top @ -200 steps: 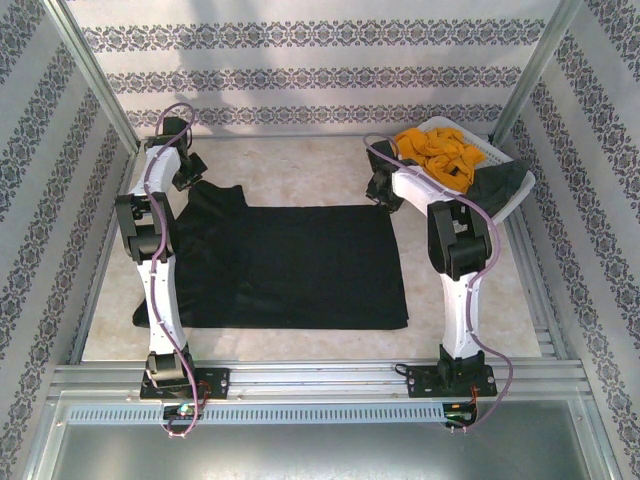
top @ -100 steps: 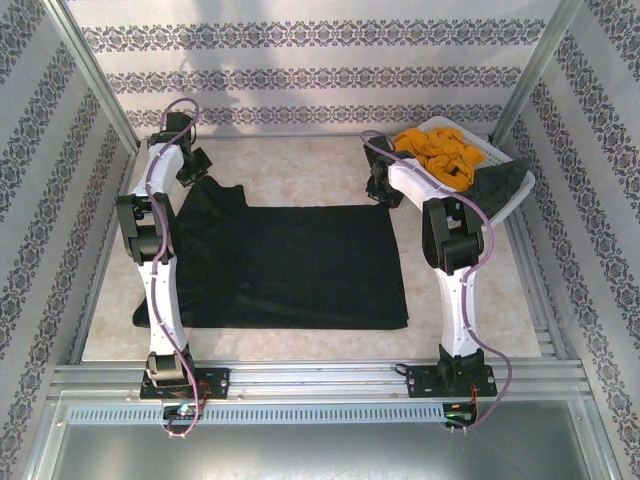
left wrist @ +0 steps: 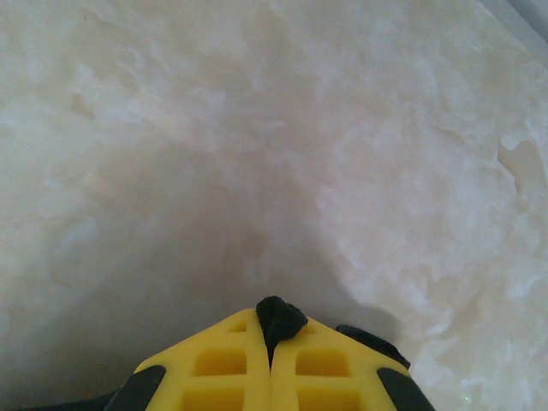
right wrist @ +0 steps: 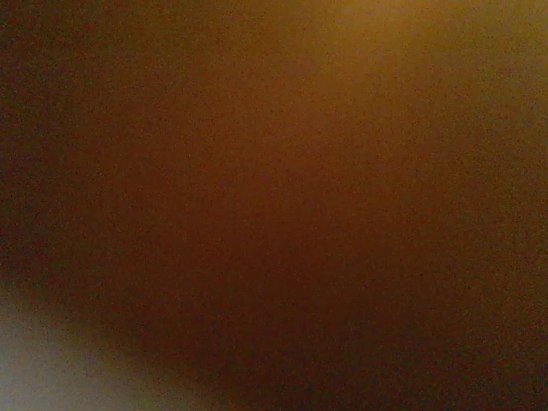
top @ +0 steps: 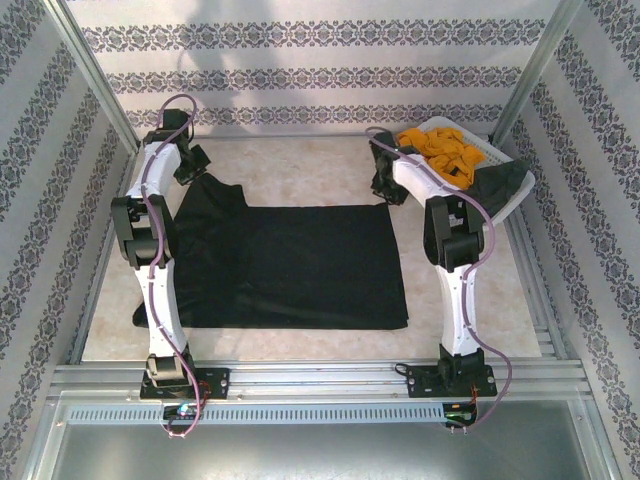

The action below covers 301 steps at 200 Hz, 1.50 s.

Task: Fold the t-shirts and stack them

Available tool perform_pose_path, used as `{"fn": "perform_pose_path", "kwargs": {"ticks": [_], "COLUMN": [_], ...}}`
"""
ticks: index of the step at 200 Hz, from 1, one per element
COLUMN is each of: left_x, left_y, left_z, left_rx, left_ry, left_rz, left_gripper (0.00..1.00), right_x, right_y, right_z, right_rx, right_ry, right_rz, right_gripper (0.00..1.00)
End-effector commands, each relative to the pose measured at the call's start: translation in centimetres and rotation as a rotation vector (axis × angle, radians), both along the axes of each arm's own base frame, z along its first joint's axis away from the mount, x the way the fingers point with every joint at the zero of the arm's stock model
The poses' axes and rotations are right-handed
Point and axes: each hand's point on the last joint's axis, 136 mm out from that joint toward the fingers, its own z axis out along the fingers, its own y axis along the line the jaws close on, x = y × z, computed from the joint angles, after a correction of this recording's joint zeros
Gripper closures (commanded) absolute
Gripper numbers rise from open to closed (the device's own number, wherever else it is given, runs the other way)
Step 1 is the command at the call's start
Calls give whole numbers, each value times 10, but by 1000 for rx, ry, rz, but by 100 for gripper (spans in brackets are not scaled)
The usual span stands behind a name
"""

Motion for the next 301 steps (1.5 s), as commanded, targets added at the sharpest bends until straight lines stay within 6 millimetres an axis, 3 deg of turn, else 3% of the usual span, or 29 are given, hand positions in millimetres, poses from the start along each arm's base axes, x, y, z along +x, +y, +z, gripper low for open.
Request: {"fn": "perform_pose_path", "kwargs": {"ticks": [1,20,40,63,96,115,153,169,218,280,301], "left_x": [-1,-2,-4,-6,-10,-11,-13,-14,-15,-10,-10], "left_y": [-4,-5,-4,-3,-2,-2,-1,2,10,15,16], "left_z": [17,16,15,10,2,1,3,5,11,22,22], "left_rx": [-4,-7,-5,-1,6,2,-12,-19,-48,-73,-76], "left_ry": [-38,-35,-33,-22,-6,-8,-19,-27,-51,-83,-84], "left_rz": [4,2,5,9,13,16,25,34,50,65,65], "left_gripper": [100,100,100,100,100,100,100,100,100,100,100], "right_x": [18,31,36,26,1,-6,-22,-27,-20,-25,-25], "right_y": [-34,-39,-21,0,12,23,42,37,30,25,25], "right_z": [23,32,44,59,67,59,23,6,-17,-34,-36], "right_rx": [9,41,60,24,8,33,33,25,18,-10,-10], "right_ry": [-45,-81,-105,-118,-150,-136,-55,-29,17,94,121], "right_rz": [-30,-1,89,145,101,90,40,-21,-85,-114,-103], "right_gripper": [63,63,63,61,54,53,52,51,51,56,63]}}
